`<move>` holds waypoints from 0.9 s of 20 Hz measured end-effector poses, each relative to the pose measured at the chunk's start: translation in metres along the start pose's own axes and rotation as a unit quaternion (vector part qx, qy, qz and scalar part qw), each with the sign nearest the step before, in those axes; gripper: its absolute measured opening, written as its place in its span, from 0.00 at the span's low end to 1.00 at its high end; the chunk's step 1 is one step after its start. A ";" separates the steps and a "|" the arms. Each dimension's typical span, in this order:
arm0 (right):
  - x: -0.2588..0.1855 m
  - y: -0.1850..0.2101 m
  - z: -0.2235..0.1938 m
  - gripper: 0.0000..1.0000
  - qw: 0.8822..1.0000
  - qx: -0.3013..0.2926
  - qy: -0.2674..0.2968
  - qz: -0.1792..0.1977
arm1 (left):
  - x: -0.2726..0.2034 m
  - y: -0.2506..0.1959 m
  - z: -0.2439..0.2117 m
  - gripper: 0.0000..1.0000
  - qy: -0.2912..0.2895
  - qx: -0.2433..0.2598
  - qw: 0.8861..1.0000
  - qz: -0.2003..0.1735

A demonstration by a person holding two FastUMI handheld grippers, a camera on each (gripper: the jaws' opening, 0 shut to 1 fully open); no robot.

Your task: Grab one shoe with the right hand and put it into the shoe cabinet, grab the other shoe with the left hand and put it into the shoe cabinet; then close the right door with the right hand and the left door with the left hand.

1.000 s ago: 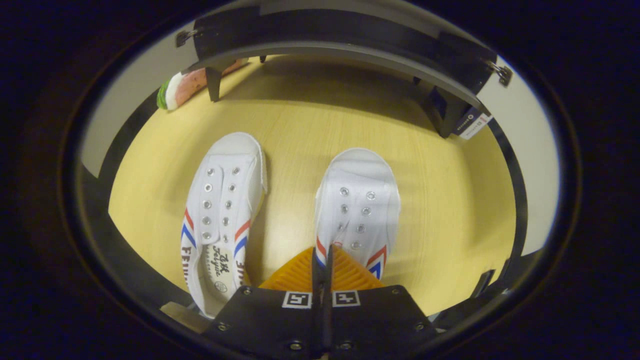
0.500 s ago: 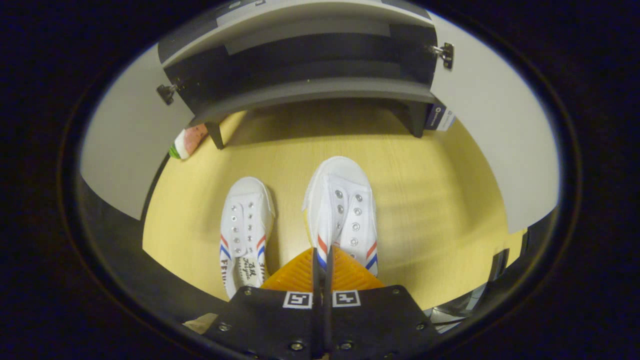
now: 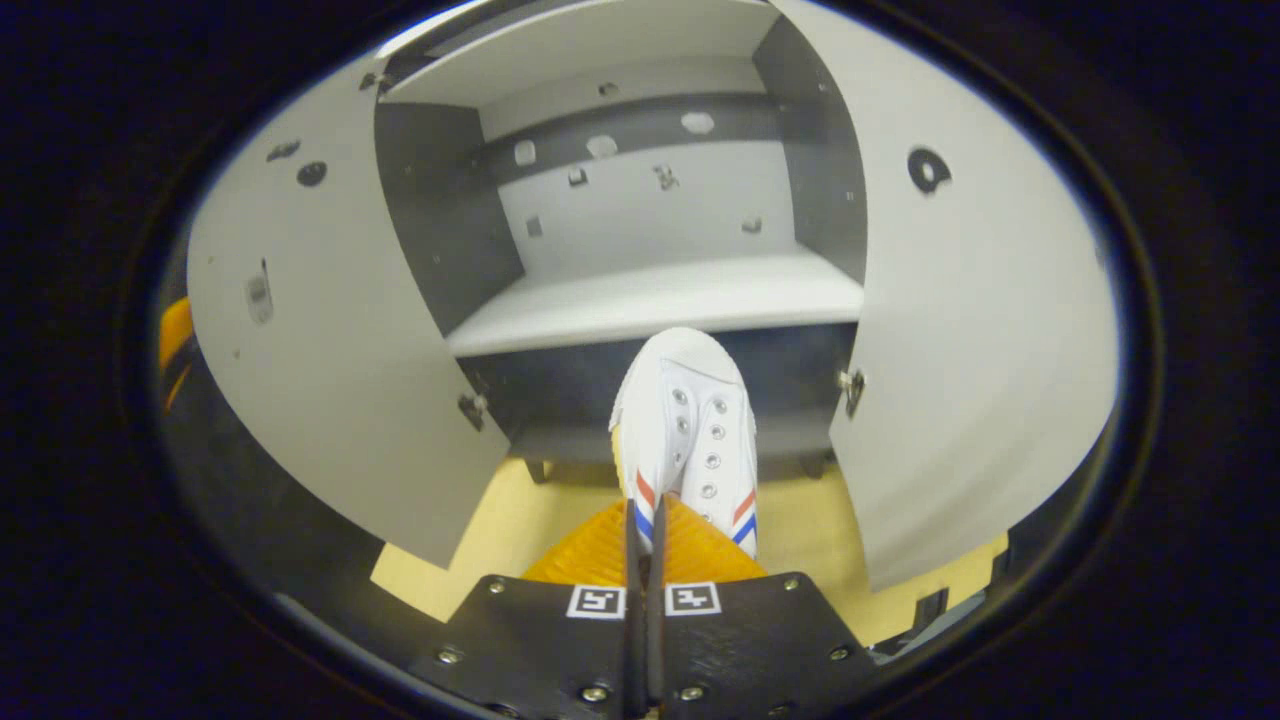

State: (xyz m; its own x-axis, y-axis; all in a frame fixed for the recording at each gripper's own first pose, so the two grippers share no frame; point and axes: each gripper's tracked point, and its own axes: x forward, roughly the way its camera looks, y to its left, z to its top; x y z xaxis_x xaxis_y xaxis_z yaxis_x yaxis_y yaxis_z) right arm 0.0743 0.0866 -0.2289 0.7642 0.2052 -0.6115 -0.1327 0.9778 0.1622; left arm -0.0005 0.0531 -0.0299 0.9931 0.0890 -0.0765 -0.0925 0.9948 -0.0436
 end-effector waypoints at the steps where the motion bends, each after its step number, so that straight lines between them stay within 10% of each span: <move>1: -0.004 0.003 0.022 0.00 1.000 -0.007 -0.020 0.003 | -0.001 0.001 0.000 0.99 -0.001 -0.002 1.000 0.000; 18: 0.150 -0.034 0.166 0.00 0.993 -0.046 -0.086 -0.069 | -0.014 0.051 -0.014 0.99 0.020 -0.019 0.998 0.061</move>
State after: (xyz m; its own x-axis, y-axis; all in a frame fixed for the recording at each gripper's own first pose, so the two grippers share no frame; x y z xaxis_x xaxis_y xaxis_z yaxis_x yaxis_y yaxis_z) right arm 0.2978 0.0769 -0.1978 0.8743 0.0671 -0.4808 -0.0705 0.9975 0.0109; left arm -0.0204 0.1015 -0.0449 0.9709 0.2059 -0.1224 -0.2152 0.9742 -0.0684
